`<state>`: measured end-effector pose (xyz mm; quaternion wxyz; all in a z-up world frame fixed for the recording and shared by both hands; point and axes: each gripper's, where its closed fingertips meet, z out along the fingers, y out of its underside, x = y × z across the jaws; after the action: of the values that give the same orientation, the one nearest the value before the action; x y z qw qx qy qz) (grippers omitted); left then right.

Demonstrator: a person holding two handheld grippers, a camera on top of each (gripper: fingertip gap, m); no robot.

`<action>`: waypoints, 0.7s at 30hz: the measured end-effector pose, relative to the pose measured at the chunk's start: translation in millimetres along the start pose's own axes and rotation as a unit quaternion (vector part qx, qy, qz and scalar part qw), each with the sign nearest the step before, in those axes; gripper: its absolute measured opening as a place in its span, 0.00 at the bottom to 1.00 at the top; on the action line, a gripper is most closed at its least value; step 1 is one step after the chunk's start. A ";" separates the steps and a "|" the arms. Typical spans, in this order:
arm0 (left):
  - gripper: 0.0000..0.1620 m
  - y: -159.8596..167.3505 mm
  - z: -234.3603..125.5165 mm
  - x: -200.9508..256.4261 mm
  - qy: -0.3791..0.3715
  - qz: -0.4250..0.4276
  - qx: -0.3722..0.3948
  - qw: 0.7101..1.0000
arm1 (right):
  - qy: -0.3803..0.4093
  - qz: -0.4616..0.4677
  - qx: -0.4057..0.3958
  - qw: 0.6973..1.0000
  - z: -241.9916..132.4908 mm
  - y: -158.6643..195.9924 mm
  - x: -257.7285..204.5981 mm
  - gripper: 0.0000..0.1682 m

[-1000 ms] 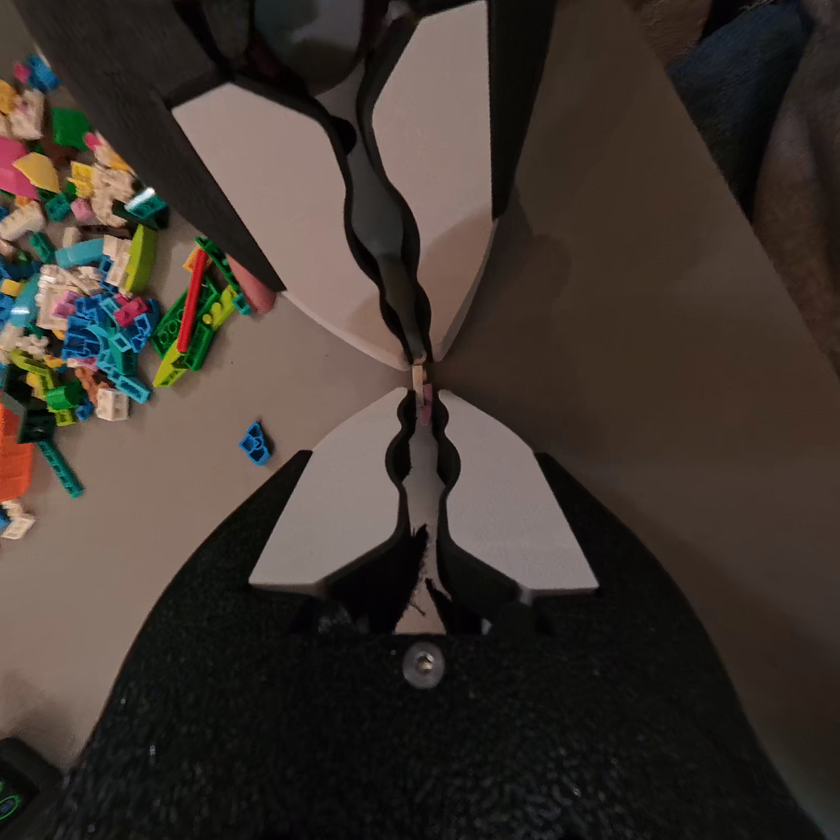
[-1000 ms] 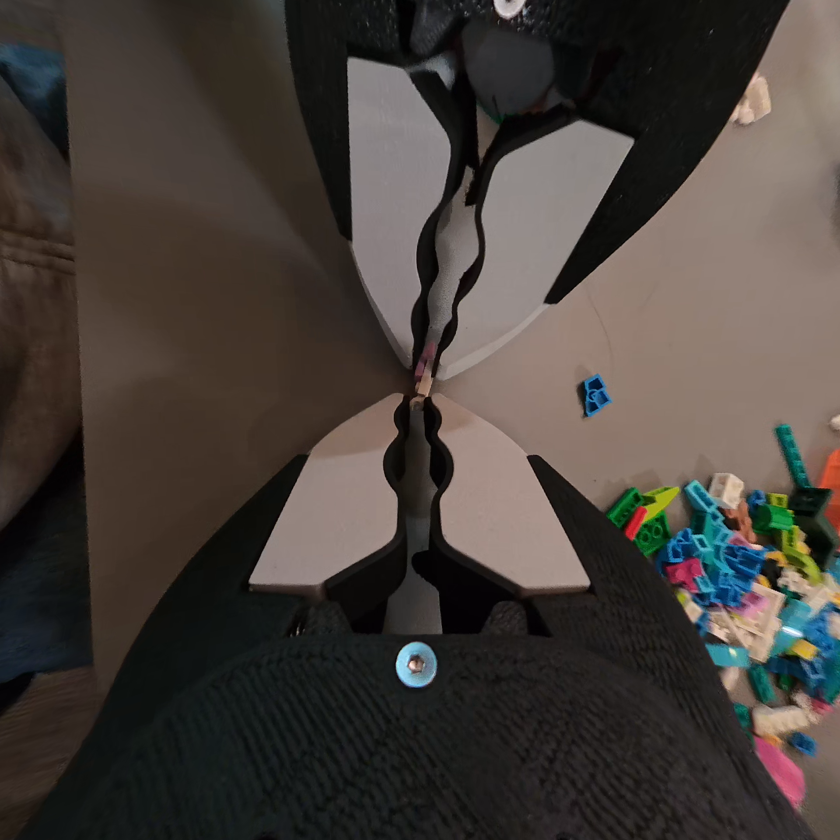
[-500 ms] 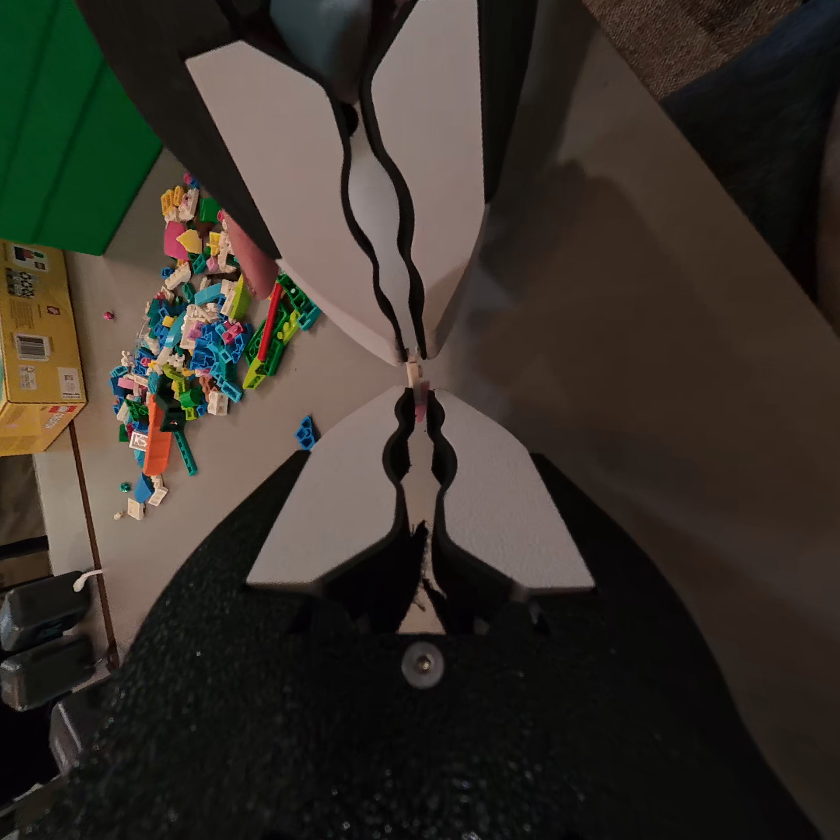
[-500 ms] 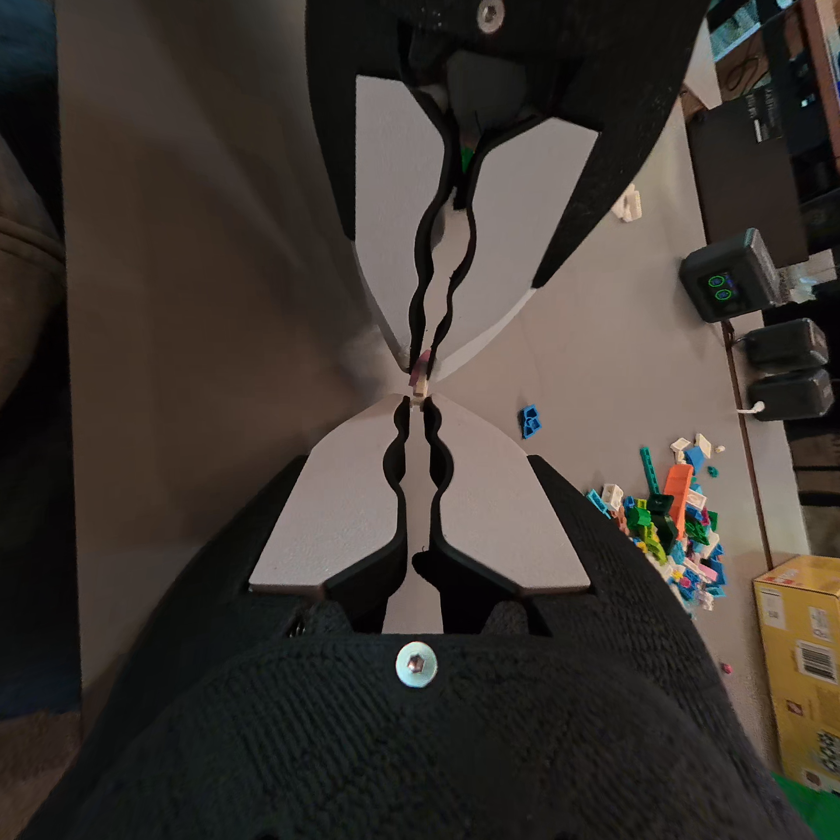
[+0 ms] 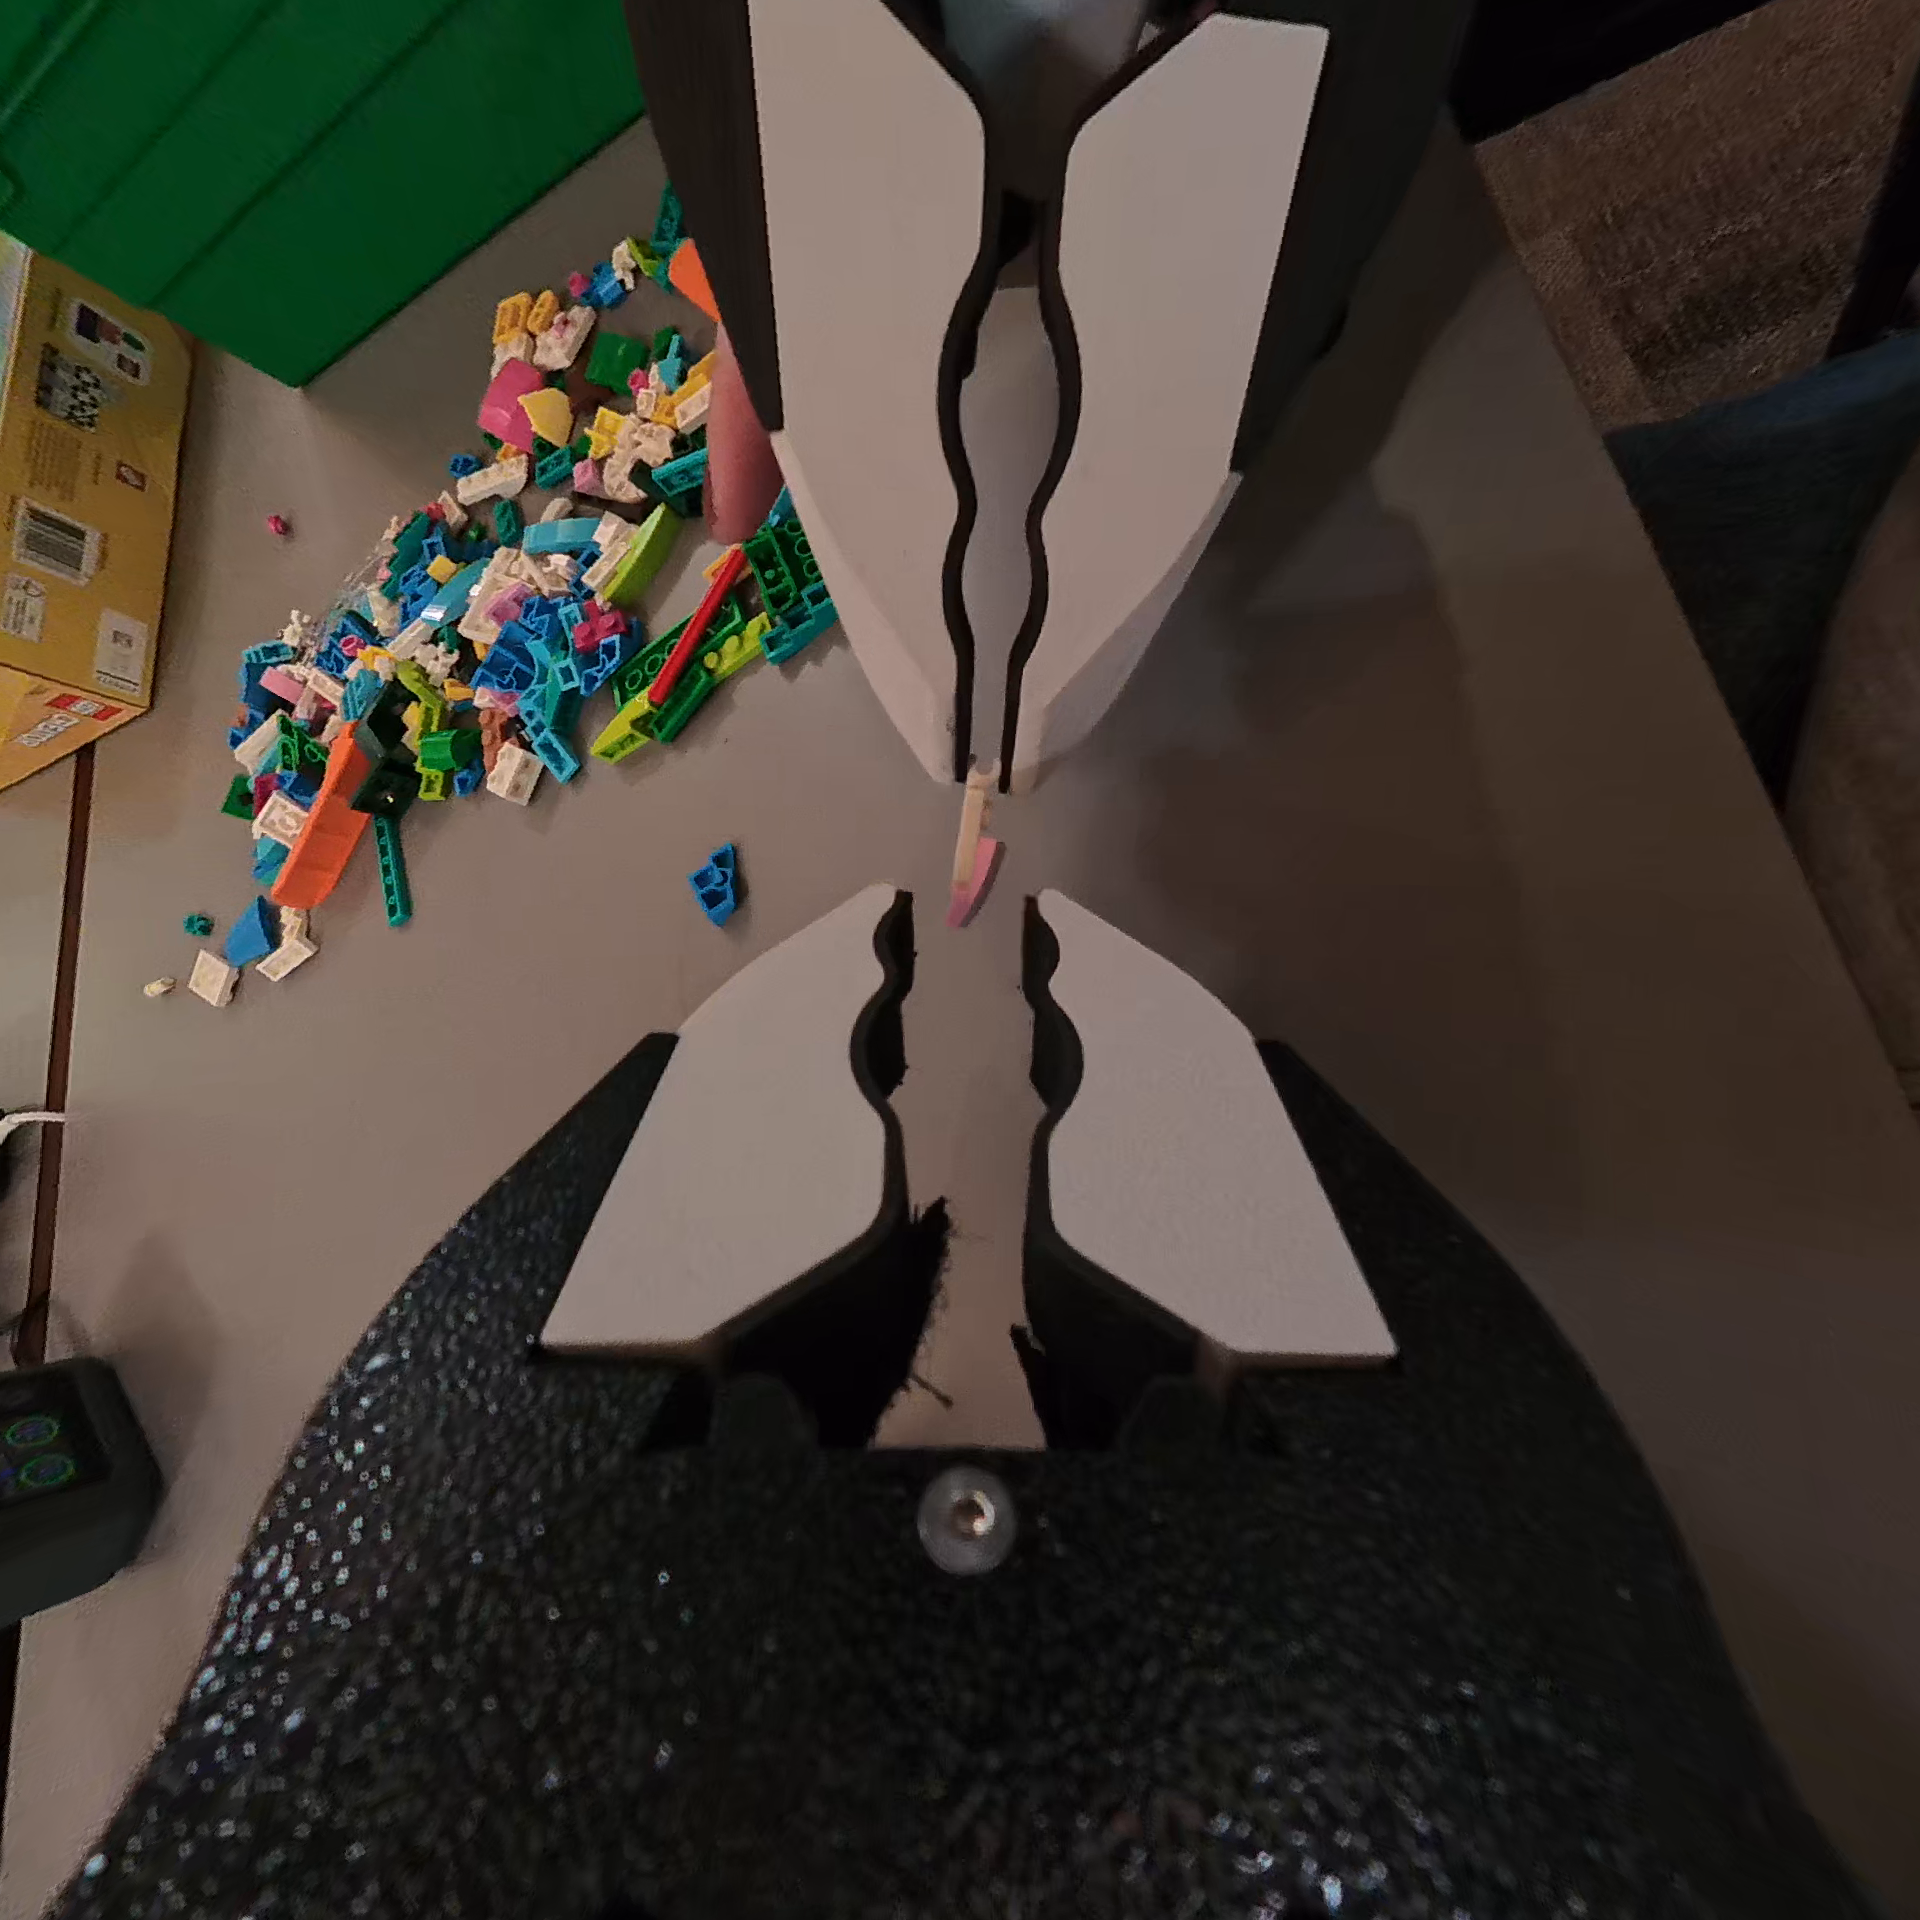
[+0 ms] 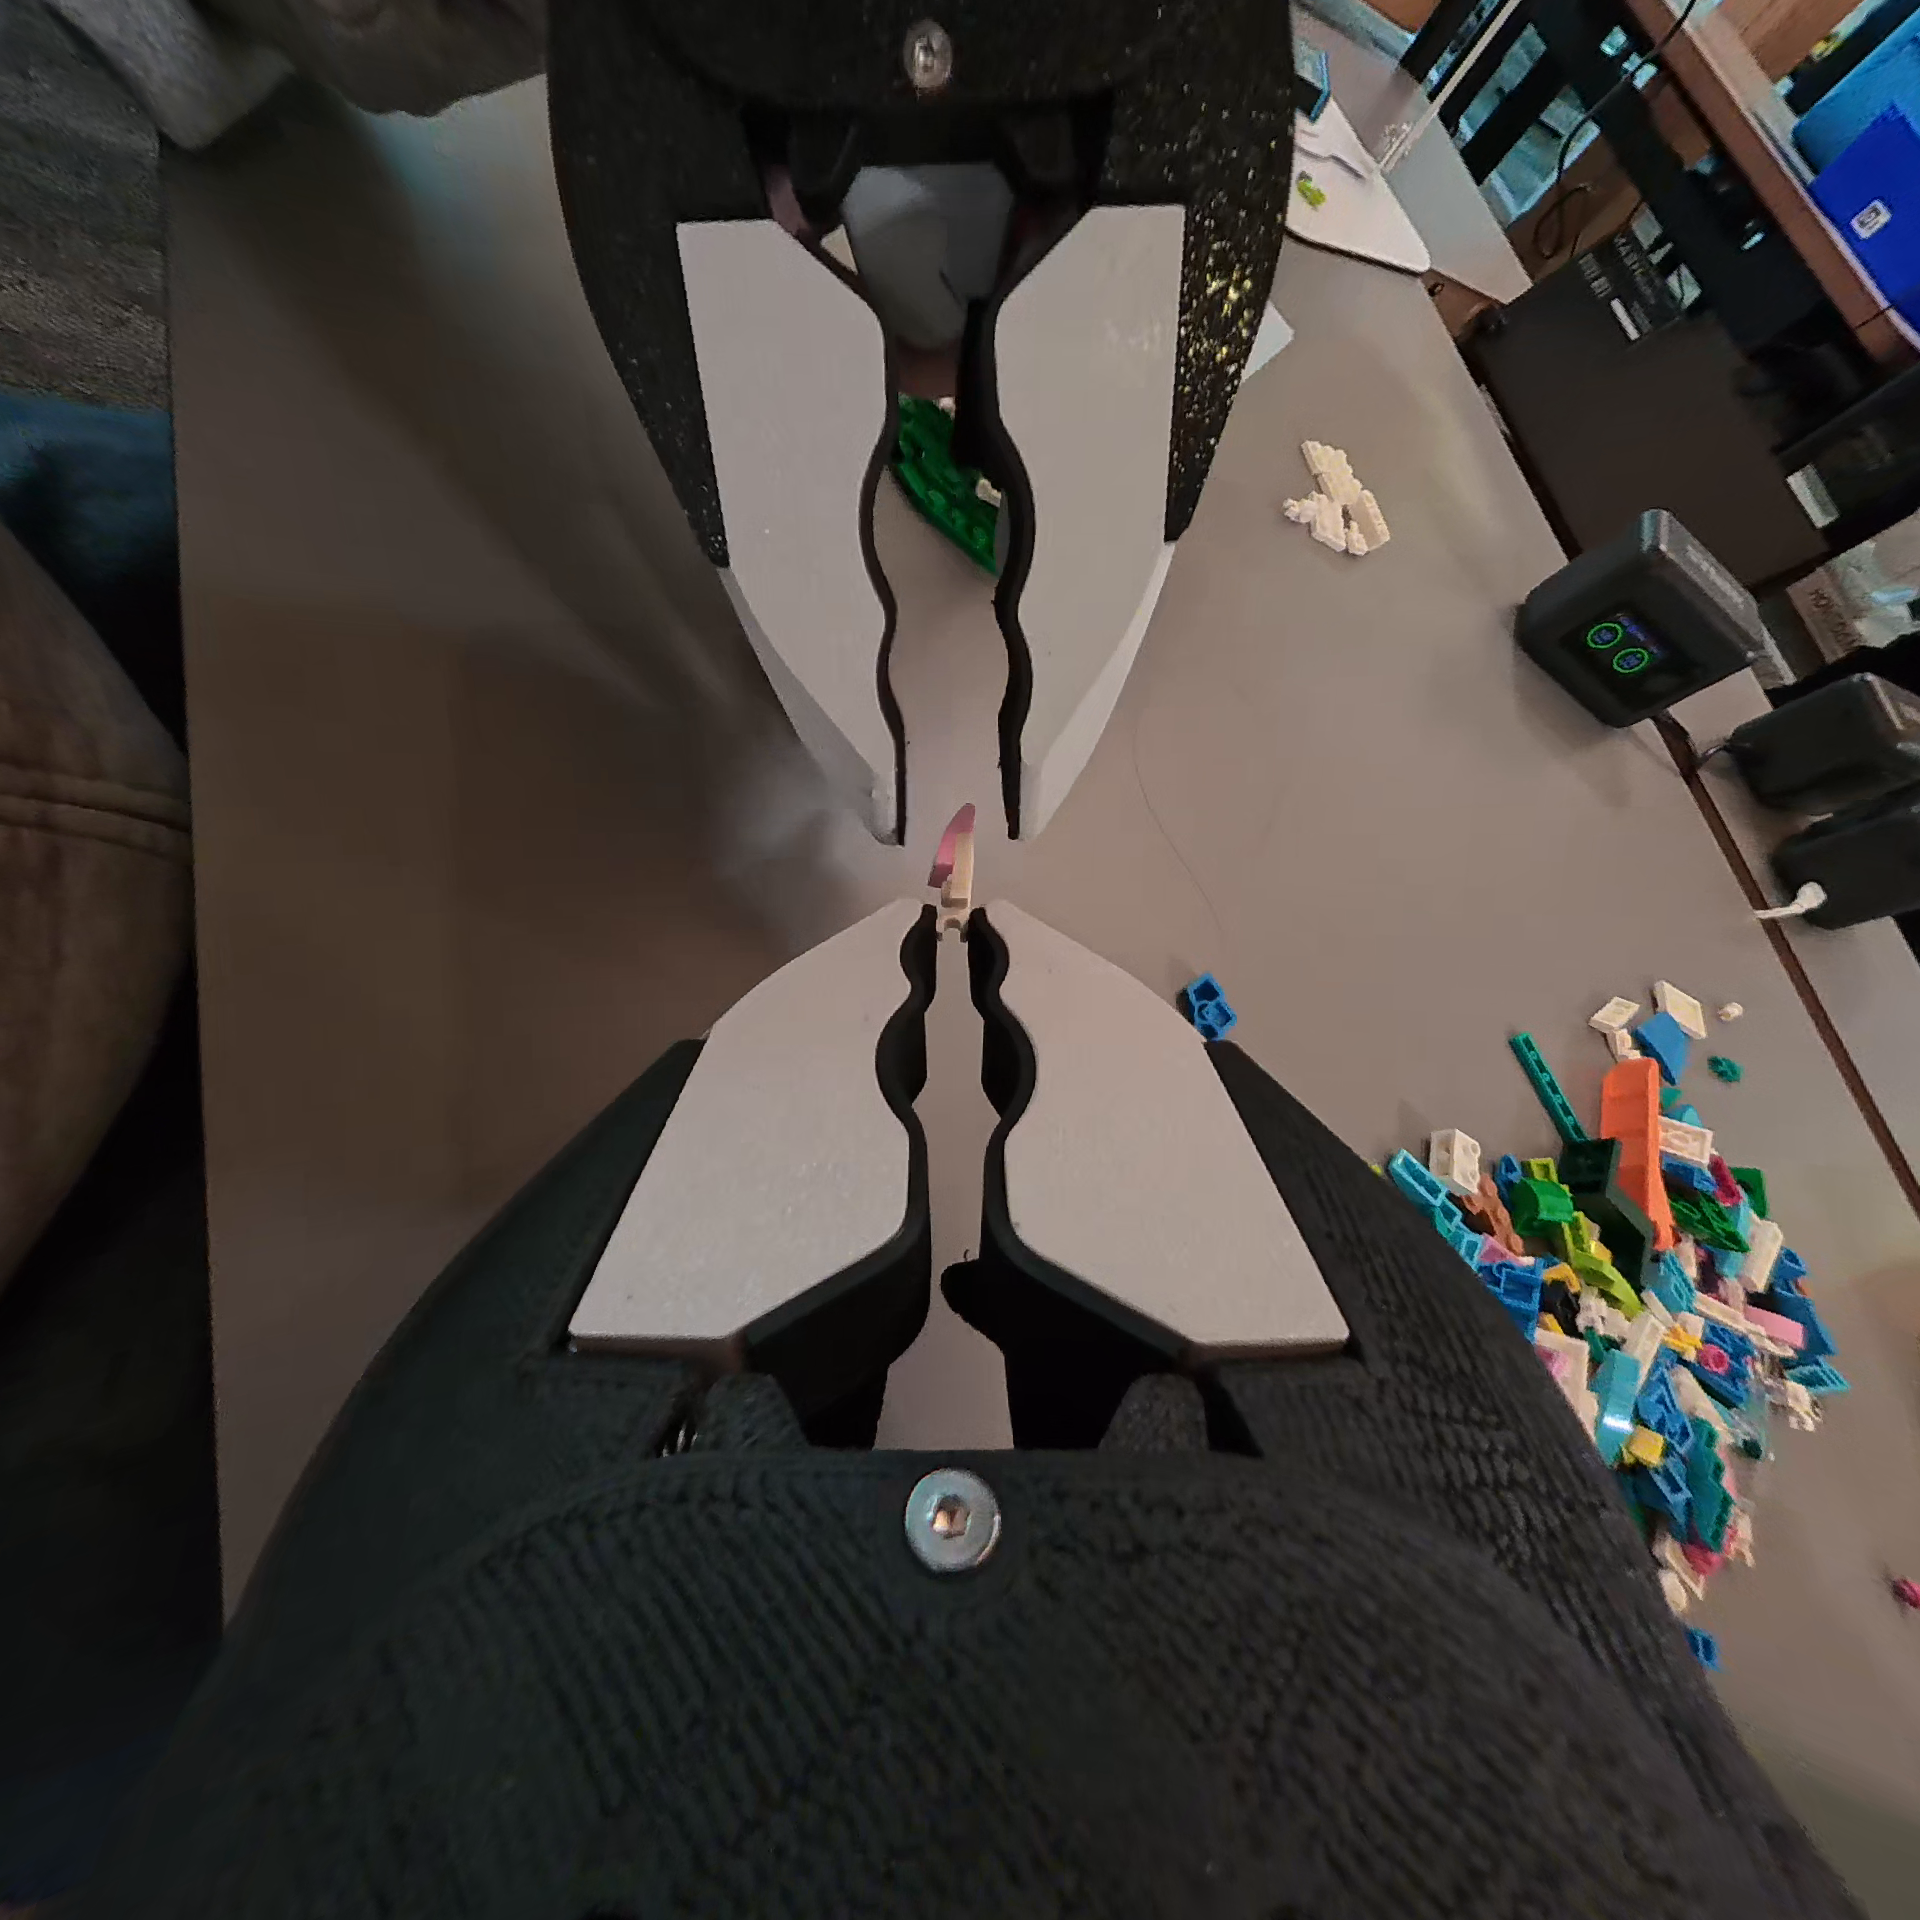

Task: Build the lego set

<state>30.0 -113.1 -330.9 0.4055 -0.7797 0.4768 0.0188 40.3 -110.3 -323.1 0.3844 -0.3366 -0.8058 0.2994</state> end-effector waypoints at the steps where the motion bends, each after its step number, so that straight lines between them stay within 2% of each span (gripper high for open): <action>1: 0.13 0.0 0.1 0.5 -0.001 0.000 0.003 1.000 | 0.000 -0.002 0.002 1.000 0.6 -0.9 -0.6 0.03; 4: 0.11 -2.0 0.8 3.7 -0.002 0.015 0.008 1.000 | -0.001 -0.012 0.008 1.000 1.5 -6.2 -3.5 0.03; 7: 0.05 -3.7 2.0 7.0 0.002 0.030 0.009 1.000 | 0.000 -0.020 0.004 1.000 2.9 -8.5 -5.2 0.03; 17: 0.04 -2.5 5.5 3.3 -0.033 0.088 -0.020 0.995 | 0.012 0.022 -0.021 0.999 2.5 -6.3 -2.3 0.03; 21: 0.04 -0.6 6.5 8.2 -0.012 0.093 -0.026 0.995 | 0.027 -0.053 -0.029 0.998 3.4 -5.1 -7.0 0.02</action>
<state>37.2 -114.8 -338.3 0.3872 -0.7418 0.5418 0.0789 39.3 -119.5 -324.1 0.4112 -0.3123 -0.8204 0.2455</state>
